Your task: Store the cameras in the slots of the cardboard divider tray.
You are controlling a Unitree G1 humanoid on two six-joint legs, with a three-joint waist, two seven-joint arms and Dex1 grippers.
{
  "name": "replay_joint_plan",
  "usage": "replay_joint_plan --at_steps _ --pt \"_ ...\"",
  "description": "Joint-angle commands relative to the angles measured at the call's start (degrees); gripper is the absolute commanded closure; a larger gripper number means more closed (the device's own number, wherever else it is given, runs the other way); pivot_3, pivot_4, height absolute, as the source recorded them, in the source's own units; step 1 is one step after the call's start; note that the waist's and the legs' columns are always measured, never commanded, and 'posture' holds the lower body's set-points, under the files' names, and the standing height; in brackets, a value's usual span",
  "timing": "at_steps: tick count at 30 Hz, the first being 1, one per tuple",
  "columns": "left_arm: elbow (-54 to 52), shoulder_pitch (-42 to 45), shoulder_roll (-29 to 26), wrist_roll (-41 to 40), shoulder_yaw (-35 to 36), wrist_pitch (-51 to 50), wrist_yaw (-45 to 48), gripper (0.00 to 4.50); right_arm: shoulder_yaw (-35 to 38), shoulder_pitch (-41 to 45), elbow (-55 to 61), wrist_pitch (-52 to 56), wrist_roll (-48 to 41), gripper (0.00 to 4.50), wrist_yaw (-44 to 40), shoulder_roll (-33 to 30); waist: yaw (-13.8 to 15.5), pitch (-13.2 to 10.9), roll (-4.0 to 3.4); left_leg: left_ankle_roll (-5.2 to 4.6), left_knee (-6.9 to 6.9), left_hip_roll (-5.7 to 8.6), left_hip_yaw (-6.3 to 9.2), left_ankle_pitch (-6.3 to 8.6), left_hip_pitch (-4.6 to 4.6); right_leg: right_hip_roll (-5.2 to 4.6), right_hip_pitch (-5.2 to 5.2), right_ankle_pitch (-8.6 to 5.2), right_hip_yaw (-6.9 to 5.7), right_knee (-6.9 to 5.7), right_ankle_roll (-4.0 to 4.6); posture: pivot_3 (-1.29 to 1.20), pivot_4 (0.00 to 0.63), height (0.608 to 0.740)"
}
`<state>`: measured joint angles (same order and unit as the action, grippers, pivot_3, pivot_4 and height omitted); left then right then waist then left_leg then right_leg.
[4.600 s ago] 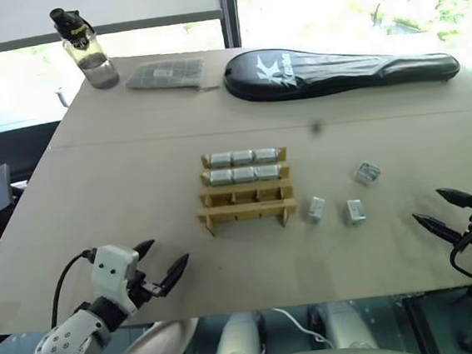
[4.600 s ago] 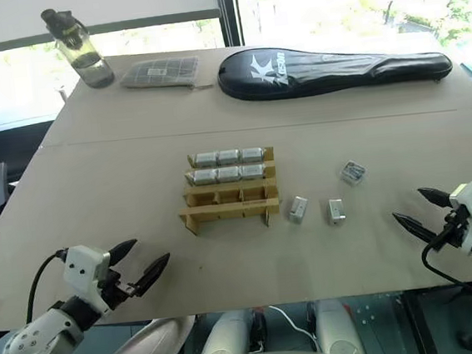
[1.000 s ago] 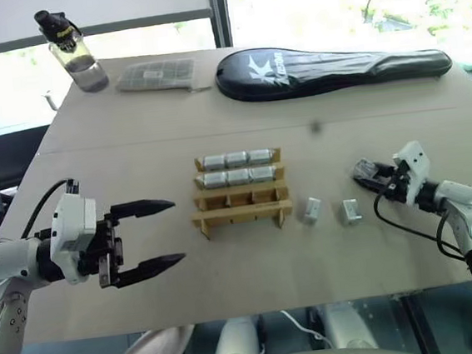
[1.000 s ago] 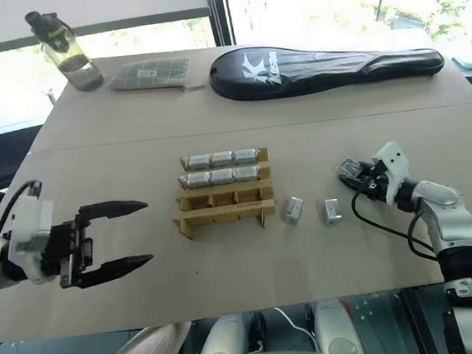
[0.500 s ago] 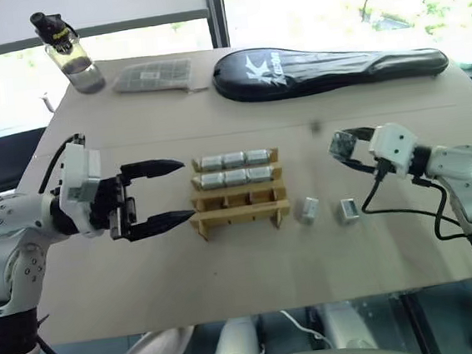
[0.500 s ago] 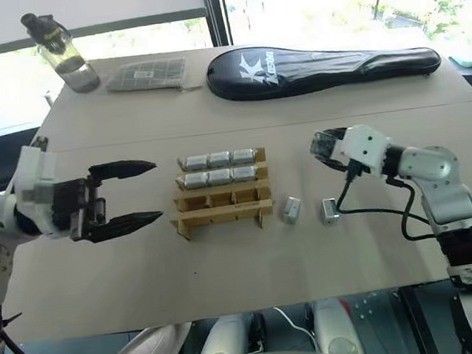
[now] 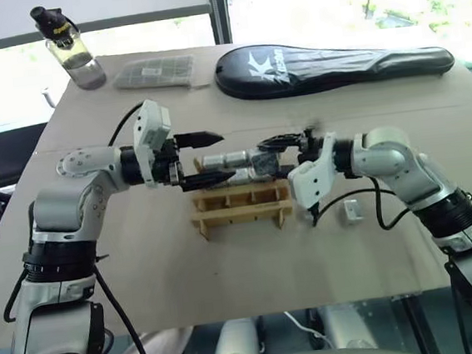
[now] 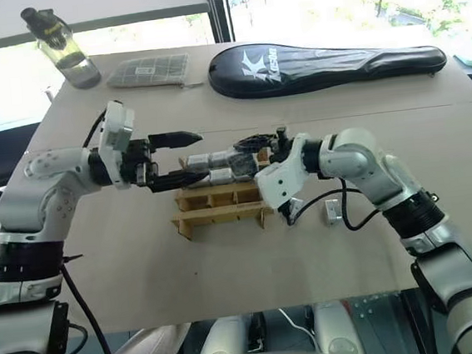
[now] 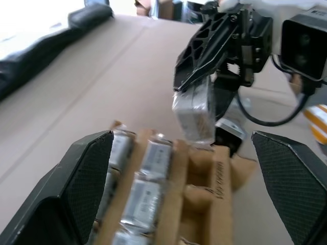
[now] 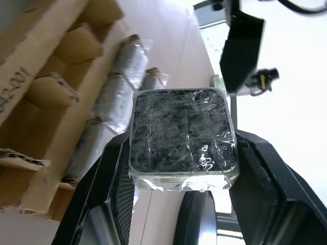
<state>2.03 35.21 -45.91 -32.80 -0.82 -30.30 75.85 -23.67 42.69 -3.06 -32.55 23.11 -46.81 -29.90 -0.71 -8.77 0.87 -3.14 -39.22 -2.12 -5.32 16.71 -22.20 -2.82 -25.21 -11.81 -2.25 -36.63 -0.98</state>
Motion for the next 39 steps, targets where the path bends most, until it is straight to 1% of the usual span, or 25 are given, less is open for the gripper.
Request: replay_joint_plan --at_steps 1,4,8,10,12,14,15,16,17,18,19,28,29,30,31,32,33,35,39 --pt "0.5 2.7 -0.5 0.4 -1.1 -0.7 2.6 0.01 -2.4 2.6 0.8 -3.8 1.9 2.52 1.0 1.6 0.0 0.0 0.01 0.0 -0.02 0.0 0.0 0.0 0.01 0.0 0.0 0.0 0.0 -0.03 0.0 0.0 0.15 0.74" --pt "1.0 3.8 -0.2 0.9 -1.9 -1.0 3.4 0.01 -4.0 3.7 -0.4 -4.6 2.7 2.52 0.8 2.6 0.0 0.0 0.02 0.0 -0.04 0.0 0.01 0.0 0.05 0.01 0.01 0.0 0.03 -0.09 0.0 0.0 0.15 0.74" --pt "-0.1 2.2 -1.0 2.8 -2.8 -0.3 4.5 0.01 -4.5 4.8 -2.2 -5.5 3.2 2.52 1.3 2.9 0.0 0.0 0.03 0.0 -0.07 0.0 -0.01 0.0 0.05 0.0 0.0 0.0 0.06 -0.09 0.01 0.0 0.15 0.74" --pt "-1.1 1.4 -1.4 2.3 -2.6 -1.6 4.5 0.53 -4.4 5.0 -2.4 -6.0 3.5 2.52 1.4 2.6 0.0 0.0 0.03 0.0 -0.06 -0.01 -0.03 0.0 0.04 -0.01 0.0 0.0 0.07 -0.09 0.01 0.0 0.15 0.74" --pt "-1.6 1.0 -1.8 2.2 -2.6 -2.5 4.5 1.2 -4.3 5.1 -2.7 -6.5 3.7 2.52 1.5 2.2 0.0 0.0 0.03 0.0 -0.05 -0.01 -0.03 0.0 0.04 -0.01 -0.01 0.0 0.07 -0.08 0.01 0.0 0.15 0.74" --pt "-1.8 0.8 -2.1 2.3 -2.7 -2.7 4.8 2.27 -4.3 5.0 -2.9 -6.9 3.7 2.52 1.6 2.0 0.0 0.0 0.04 0.0 -0.05 -0.01 -0.02 0.0 0.04 -0.01 -0.01 0.0 0.07 -0.1 0.01 0.0 0.15 0.74" --pt "-1.9 0.8 -2.1 2.3 -2.8 -2.8 4.9 2.67 -4.4 5.0 -2.9 -7.0 3.7 2.52 1.7 1.9 0.0 0.0 0.04 0.0 -0.05 -0.01 -0.01 0.0 0.04 -0.01 -0.01 0.0 0.06 -0.1 0.01 0.0 0.15 0.74" --pt "-1.8 0.8 -2.1 2.3 -2.9 -2.9 5.0 3.26 -4.4 5.0 -2.9 -7.1 3.5 2.52 1.7 1.8 0.0 0.0 0.04 0.0 -0.06 -0.01 -0.01 0.0 0.04 -0.01 -0.01 0.0 0.06 -0.1 0.01 0.0 0.15 0.74" --pt "-1.7 0.8 -2.0 2.4 -3.0 -3.0 5.0 3.72 -4.5 5.0 -2.9 -7.2 3.4 2.52 1.7 1.8 0.0 0.0 0.04 0.0 -0.07 -0.01 -0.02 0.0 0.05 -0.01 0.0 0.0 0.07 -0.11 0.01 0.0 0.15 0.74" --pt "-1.7 0.8 -2.0 2.4 -3.0 -3.1 5.0 4.26 -4.5 4.9 -2.9 -7.2 3.3 2.52 1.7 1.9 0.0 0.0 0.04 0.0 -0.08 -0.01 -0.03 0.0 0.05 -0.01 0.0 0.0 0.08 -0.1 0.01 0.0 0.15 0.74" --pt "-1.7 0.9 -2.0 2.4 -3.1 -3.3 5.0 4.46 -4.5 4.8 -2.9 -7.2 3.2 2.52 1.6 2.0 0.0 0.0 0.04 0.0 -0.08 -0.01 -0.03 0.0 0.06 -0.01 0.0 0.0 0.09 -0.1 0.01 0.0 0.15 0.74" --pt "-1.6 1.3 -2.2 2.1 -3.5 -5.1 5.4 4.46 -4.3 5.1 -3.4 -7.0 2.9 2.52 1.7 2.3 0.0 0.0 0.04 0.0 -0.07 -0.01 -0.04 0.0 0.07 0.0 0.0 0.0 0.1 -0.11 0.01 0.0 0.15 0.74" --pt "-1.6 1.5 -2.2 2.2 -3.5 -5.4 5.3 3.96 -4.2 5.1 -3.4 -7.0 2.9 2.52 1.7 2.3 0.0 0.0 0.04 0.0 -0.07 -0.01 -0.04 0.0 0.06 0.0 0.0 0.0 0.1 -0.11 0.01 0.0 0.15 0.74" --pt "-1.5 1.7 -2.0 2.3 -3.4 -5.6 4.9 3.75 -4.2 5.1 -3.5 -7.0 2.9 2.52 1.7 2.3 0.0 0.0 0.04 0.0 -0.07 -0.01 -0.04 0.0 0.06 0.0 0.0 0.0 0.1 -0.12 0.01 0.0 0.15 0.74" --pt "-1.3 2.0 -1.6 2.5 -3.3 -5.7 4.2 3.22 -4.2 5.0 -3.5 -7.0 2.9 2.52 1.7 2.2 0.0 0.0 0.04 0.0 -0.07 -0.01 -0.05 0.0 0.07 0.0 0.0 0.0 0.1 -0.12 0.01 0.0 0.15 0.74" --pt "-1.1 2.4 -1.2 2.6 -3.3 -5.9 3.5 3.07 -4.2 4.9 -3.6 -7.0 2.9 2.52 1.7 2.2 0.0 0.0 0.04 0.0 -0.07 -0.01 -0.04 0.0 0.07 0.0 0.0 0.0 0.1 -0.12 0.01 0.0 0.15 0.74" --pt "-1.0 2.6 -1.2 2.4 -3.5 -6.7 3.7 2.53 -4.2 4.8 -3.6 -6.9 2.9 2.52 1.7 2.2 0.0 0.0 0.05 0.0 -0.07 -0.01 -0.04 0.0 0.07 0.0 0.0 0.0 0.1 -0.12 0.01 0.0 0.15 0.74" --pt "-1.4 2.5 -1.9 2.4 -4.2 -7.0 5.1 1.78 -4.2 4.7 -3.6 -6.8 3.0 2.52 1.7 2.2 0.0 0.0 0.05 0.0 -0.07 -0.01 -0.03 0.0 0.06 0.0 0.0 0.0 0.1 -0.12 0.01 0.0 0.15 0.74" --pt "-2.0 2.3 -2.3 2.1 -4.8 -8.2 6.1 1.78 -4.2 4.9 -3.2 -6.8 3.1 2.52 1.9 2.4 0.0 0.0 0.05 0.0 -0.07 -0.01 -0.06 0.0 0.07 0.0 -0.01 0.0 0.12 -0.12 0.01 0.0 0.15 0.74"
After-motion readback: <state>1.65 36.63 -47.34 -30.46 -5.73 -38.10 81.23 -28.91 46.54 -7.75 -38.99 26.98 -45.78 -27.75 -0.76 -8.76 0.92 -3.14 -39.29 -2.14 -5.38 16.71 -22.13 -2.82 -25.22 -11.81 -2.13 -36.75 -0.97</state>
